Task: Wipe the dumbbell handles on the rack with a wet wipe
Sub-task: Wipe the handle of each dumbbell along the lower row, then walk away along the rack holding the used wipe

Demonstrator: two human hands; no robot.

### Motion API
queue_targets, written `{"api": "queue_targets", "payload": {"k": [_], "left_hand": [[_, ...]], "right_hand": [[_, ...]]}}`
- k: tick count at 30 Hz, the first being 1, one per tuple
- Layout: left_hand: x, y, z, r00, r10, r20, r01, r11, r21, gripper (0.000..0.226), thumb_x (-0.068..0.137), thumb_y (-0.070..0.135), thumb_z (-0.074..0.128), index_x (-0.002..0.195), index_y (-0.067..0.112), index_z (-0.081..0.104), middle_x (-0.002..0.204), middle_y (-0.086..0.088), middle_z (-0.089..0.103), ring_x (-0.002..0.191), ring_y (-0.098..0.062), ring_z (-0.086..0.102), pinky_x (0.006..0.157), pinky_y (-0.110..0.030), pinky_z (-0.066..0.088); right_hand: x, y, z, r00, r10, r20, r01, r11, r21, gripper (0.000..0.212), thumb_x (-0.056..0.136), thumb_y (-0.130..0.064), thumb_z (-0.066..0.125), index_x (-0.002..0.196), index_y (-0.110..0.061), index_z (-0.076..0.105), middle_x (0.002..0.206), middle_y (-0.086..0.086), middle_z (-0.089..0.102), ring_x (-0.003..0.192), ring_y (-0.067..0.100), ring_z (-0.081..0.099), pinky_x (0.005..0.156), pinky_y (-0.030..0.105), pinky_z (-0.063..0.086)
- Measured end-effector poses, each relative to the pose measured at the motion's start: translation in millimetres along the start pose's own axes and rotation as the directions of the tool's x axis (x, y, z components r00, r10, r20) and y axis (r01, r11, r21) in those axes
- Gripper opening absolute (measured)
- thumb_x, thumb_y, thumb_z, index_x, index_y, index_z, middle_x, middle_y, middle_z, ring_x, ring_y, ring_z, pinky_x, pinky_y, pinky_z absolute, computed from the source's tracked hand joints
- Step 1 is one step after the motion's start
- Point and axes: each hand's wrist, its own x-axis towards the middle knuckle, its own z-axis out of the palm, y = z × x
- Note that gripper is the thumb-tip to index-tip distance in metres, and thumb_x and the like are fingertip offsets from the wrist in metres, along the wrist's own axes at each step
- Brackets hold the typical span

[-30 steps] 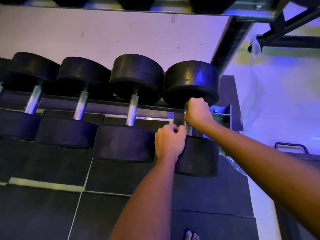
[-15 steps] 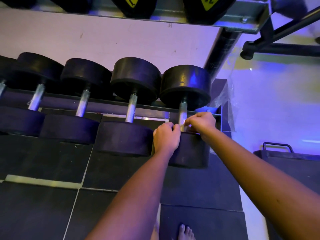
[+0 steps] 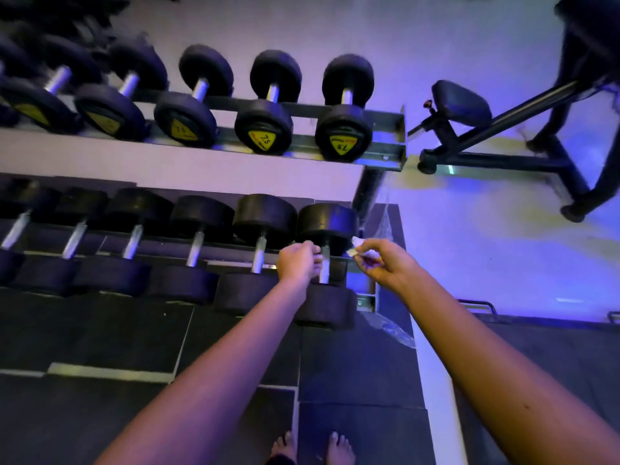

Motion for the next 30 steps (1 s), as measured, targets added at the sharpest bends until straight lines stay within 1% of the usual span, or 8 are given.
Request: {"api": "queue_targets", "payload": {"k": [5, 8, 12, 15, 19, 22, 25, 30], "left_hand": [[-94, 42, -8, 0.998, 0.029, 0.052, -0.024, 0.995, -0.100, 0.026, 0.094, 0.006, 0.042, 0.073, 0.004, 0.057, 0.064, -0.012, 0.054, 0.036, -0.010, 0.049, 0.038, -0.015, 0.041], [-145, 50, -11, 0.998, 0.049, 0.038, -0.042, 0.986, -0.161, 0.027, 0.094, 0.003, 0.041, 0.072, 0.004, 0.056, 0.065, -0.013, 0.052, 0.039, -0.012, 0.050, 0.037, -0.015, 0.038], [-194, 53, -15, 0.997, 0.015, 0.076, 0.008, 0.957, -0.291, 0.027, 0.093, -0.002, 0.039, 0.069, 0.001, 0.050, 0.067, -0.009, 0.044, 0.049, -0.017, 0.040, 0.034, -0.014, 0.032], [-214, 59, -22, 0.997, 0.047, 0.059, -0.028, 0.958, -0.287, 0.022, 0.091, 0.001, 0.044, 0.073, 0.001, 0.057, 0.064, -0.014, 0.055, 0.045, -0.016, 0.052, 0.040, -0.016, 0.041], [-226, 71, -33, 0.992, 0.104, 0.067, -0.075, 0.939, -0.336, 0.020, 0.091, 0.006, 0.048, 0.081, 0.000, 0.064, 0.073, -0.015, 0.065, 0.061, -0.021, 0.061, 0.056, -0.023, 0.050], [-231, 74, -45, 0.989, 0.138, 0.054, -0.108, 0.920, -0.376, 0.020, 0.091, 0.008, 0.047, 0.084, -0.001, 0.064, 0.078, -0.016, 0.066, 0.066, -0.022, 0.062, 0.061, -0.025, 0.051], [-232, 71, -62, 0.991, 0.129, 0.047, -0.098, 0.905, -0.415, 0.020, 0.093, 0.011, 0.048, 0.089, 0.000, 0.064, 0.084, -0.016, 0.067, 0.070, -0.022, 0.064, 0.061, -0.025, 0.053], [-239, 69, -108, 0.993, 0.105, -0.057, -0.119, 0.856, -0.503, 0.023, 0.094, 0.014, 0.045, 0.088, 0.001, 0.063, 0.079, -0.014, 0.068, 0.069, -0.021, 0.062, 0.060, -0.024, 0.052]], "right_hand": [[-87, -25, 7, 0.993, -0.077, 0.089, 0.073, 0.996, 0.047, 0.020, 0.084, 0.009, 0.051, 0.088, -0.003, 0.066, 0.066, 0.012, 0.069, 0.068, 0.018, 0.063, 0.058, 0.016, 0.052], [-137, -34, 6, 0.986, -0.115, 0.121, 0.110, 0.993, 0.043, 0.022, 0.083, 0.006, 0.054, 0.094, -0.005, 0.070, 0.071, 0.010, 0.070, 0.064, 0.014, 0.065, 0.057, 0.016, 0.053], [-180, -37, -3, 0.975, -0.166, 0.148, 0.154, 0.984, 0.089, 0.018, 0.083, 0.003, 0.057, 0.094, -0.005, 0.069, 0.074, 0.012, 0.066, 0.066, 0.017, 0.063, 0.057, 0.019, 0.052], [-202, -39, -10, 0.962, -0.215, 0.169, 0.199, 0.975, 0.103, 0.015, 0.085, 0.000, 0.057, 0.097, -0.003, 0.067, 0.074, 0.015, 0.057, 0.072, 0.020, 0.064, 0.057, 0.022, 0.055], [-219, -41, -10, 0.945, -0.253, 0.206, 0.240, 0.967, 0.089, 0.014, 0.089, -0.001, 0.056, 0.099, 0.004, 0.063, 0.088, 0.025, 0.059, 0.078, 0.022, 0.071, 0.067, 0.026, 0.057], [-231, -38, -6, 0.929, -0.277, 0.246, 0.268, 0.961, 0.072, 0.009, 0.091, 0.000, 0.054, 0.090, 0.007, 0.059, 0.074, 0.019, 0.045, 0.079, 0.027, 0.071, 0.071, 0.030, 0.060], [-237, -37, 0, 0.924, -0.271, 0.271, 0.281, 0.960, 0.000, 0.011, 0.092, 0.000, 0.053, 0.088, 0.007, 0.060, 0.075, 0.021, 0.054, 0.090, 0.032, 0.066, 0.082, 0.034, 0.058], [-232, -33, 38, 0.905, -0.216, 0.366, 0.278, 0.952, -0.126, 0.009, 0.090, 0.003, 0.054, 0.093, 0.002, 0.062, 0.070, 0.012, 0.065, 0.086, 0.030, 0.068, 0.071, 0.029, 0.060]]}}
